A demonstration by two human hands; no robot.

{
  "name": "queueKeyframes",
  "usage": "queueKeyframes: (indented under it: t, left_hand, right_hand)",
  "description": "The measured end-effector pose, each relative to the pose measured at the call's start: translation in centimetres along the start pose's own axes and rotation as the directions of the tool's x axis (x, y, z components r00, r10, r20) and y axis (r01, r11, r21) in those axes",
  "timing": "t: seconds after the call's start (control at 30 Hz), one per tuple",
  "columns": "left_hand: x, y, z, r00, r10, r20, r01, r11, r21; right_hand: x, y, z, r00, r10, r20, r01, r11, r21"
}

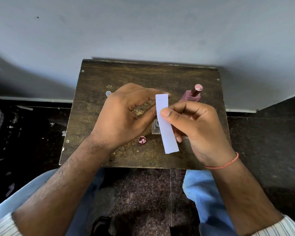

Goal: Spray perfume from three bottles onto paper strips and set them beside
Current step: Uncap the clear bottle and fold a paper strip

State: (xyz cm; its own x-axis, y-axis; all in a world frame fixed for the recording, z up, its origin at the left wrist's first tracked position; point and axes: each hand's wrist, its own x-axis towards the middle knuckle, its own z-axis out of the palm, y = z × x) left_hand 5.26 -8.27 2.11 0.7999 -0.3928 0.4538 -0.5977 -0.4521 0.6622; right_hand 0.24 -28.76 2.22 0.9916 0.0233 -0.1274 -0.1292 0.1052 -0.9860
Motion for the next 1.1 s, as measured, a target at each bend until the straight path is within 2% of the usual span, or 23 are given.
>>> queueKeyframes:
  t: [0.2,0.4,0.7,1.0,1.1]
  left_hand:
    - [0.0,-0.1,0.2,0.998,0.068,-0.017,-0.068,0.998,-0.003]
    - [0.0,-0.2,0.1,0.995,0.096,0.006,-0.096,0.994,0.051]
    - [-0.1,-0.3,0.3,0.993,0.12,-0.021,-0.115,0.981,0.155]
    - [-0.1,0.0,0.6,0.989,0.148,-0.017,-0.143,0.975,0.168]
    - [-0.2,-0.7,0.2,0.997,0.077,0.002,-0.075,0.976,0.203]
  right_hand:
    - [-0.3,-0.5,0.1,0.997,0.061,0.045,-0.063,0.997,0.042]
    - [-0.5,-1.2,0.3,0.993,0.052,0.106,-0.055,0.998,0.028]
    - [-0.7,-1.8,0.2,0.976,0.157,0.153,-0.187,0.959,0.211]
    - [-0.8,-1.9,0.2,0.973,0.157,0.17,-0.201,0.936,0.288]
    - [-1.0,-2.1,0.0,0.969,0.105,0.225,-0.176,0.93,0.323]
